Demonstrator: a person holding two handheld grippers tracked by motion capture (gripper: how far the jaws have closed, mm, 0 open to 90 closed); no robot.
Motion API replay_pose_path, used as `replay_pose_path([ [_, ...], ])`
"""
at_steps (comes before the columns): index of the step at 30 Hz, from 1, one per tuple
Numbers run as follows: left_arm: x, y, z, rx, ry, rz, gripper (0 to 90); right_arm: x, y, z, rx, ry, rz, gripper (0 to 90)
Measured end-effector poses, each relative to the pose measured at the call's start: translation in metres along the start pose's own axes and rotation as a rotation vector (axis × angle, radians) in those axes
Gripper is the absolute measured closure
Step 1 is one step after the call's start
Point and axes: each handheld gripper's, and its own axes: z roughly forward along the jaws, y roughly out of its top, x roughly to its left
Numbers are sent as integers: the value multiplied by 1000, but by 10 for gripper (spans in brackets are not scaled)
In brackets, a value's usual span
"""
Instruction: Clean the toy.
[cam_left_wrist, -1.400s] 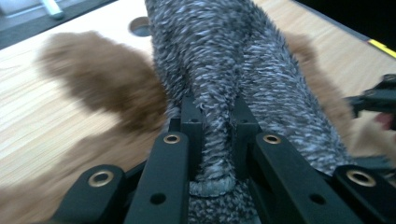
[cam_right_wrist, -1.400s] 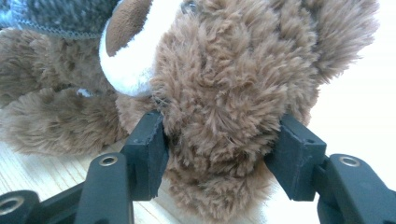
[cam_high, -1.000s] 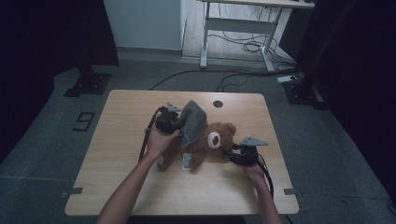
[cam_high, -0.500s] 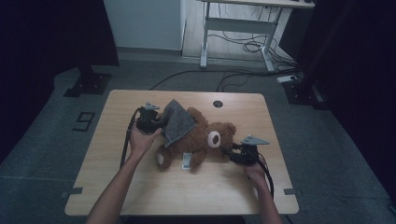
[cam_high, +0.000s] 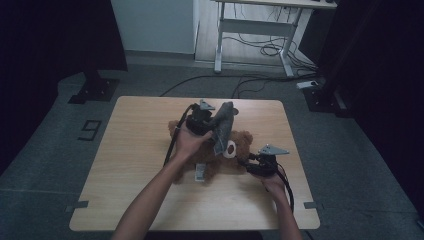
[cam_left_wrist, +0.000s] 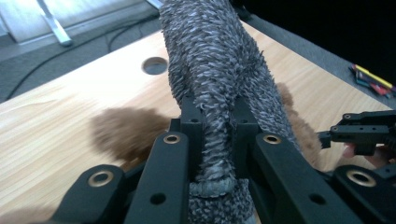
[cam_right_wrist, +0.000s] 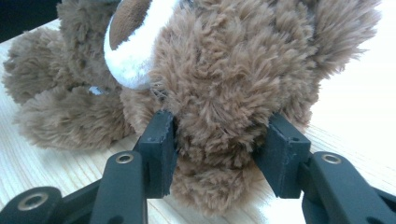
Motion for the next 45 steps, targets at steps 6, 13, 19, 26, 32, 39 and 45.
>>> replay_pose_path([
  [6,6,-15,27,101,1,-17,799,1,-1,-2,12,-6,-38,500],
  [13,33,-40,14,89,3,-75,793,1,-3,-1,16,14,-25,543],
  [19,50,-46,-13,64,46,-97,793,2,-5,3,27,14,-32,603],
  [26,82,-68,-33,75,107,-142,793,1,-5,3,33,16,-33,626],
  [32,107,-90,-38,107,134,-208,791,0,-6,3,28,17,-29,625],
  [39,105,-88,-43,76,114,-189,795,-1,-5,4,26,18,-27,622],
  [45,74,-54,-29,46,63,-116,796,-1,-5,4,30,19,-28,616],
])
